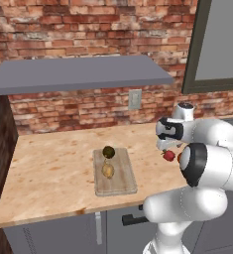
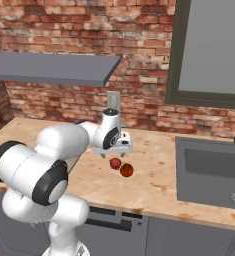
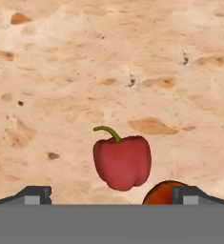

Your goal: Place the avocado, onion, tomato, and bell pepper on the cutting board.

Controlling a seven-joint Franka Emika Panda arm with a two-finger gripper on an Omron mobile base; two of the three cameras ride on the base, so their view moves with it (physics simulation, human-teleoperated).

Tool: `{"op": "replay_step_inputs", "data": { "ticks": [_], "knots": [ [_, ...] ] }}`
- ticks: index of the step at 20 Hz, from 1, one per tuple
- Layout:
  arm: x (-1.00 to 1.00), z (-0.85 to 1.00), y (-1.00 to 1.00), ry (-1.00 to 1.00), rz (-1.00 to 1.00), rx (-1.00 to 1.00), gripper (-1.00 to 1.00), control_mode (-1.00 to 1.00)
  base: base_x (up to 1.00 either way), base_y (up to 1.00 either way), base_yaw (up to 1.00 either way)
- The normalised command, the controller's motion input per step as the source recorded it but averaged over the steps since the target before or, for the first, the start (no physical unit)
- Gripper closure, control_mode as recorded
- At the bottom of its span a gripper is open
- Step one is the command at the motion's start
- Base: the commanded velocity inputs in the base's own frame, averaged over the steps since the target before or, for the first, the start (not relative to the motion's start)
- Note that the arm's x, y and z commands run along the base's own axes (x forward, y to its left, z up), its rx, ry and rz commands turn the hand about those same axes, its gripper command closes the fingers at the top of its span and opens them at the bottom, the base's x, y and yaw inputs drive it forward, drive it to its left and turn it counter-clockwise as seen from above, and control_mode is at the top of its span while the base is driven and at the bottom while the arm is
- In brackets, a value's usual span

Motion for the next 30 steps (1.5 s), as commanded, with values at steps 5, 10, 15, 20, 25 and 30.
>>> {"op": "replay_step_inputs", "data": {
  "ticks": [5,10,15,20,25,30],
  "knots": [
    [0.07,-0.22,0.0,0.01,0.01,0.0,-1.0,-1.0,0.0,0.0,0.0],
    [0.11,-0.26,0.0,0.03,0.0,0.0,-1.0,-1.0,0.0,0.0,0.0],
    [0.16,-0.28,0.0,0.03,0.0,0.0,-1.0,-1.0,0.0,0.0,0.0],
    [0.14,-0.29,0.0,0.02,0.0,0.0,-1.0,-1.0,0.0,0.0,0.0],
    [0.07,-0.28,0.0,0.01,0.01,0.0,1.0,-1.0,0.0,0.0,0.0],
    [-0.29,0.24,0.0,-0.11,0.03,0.0,1.0,-1.0,0.0,0.0,0.0]
  ]
}}
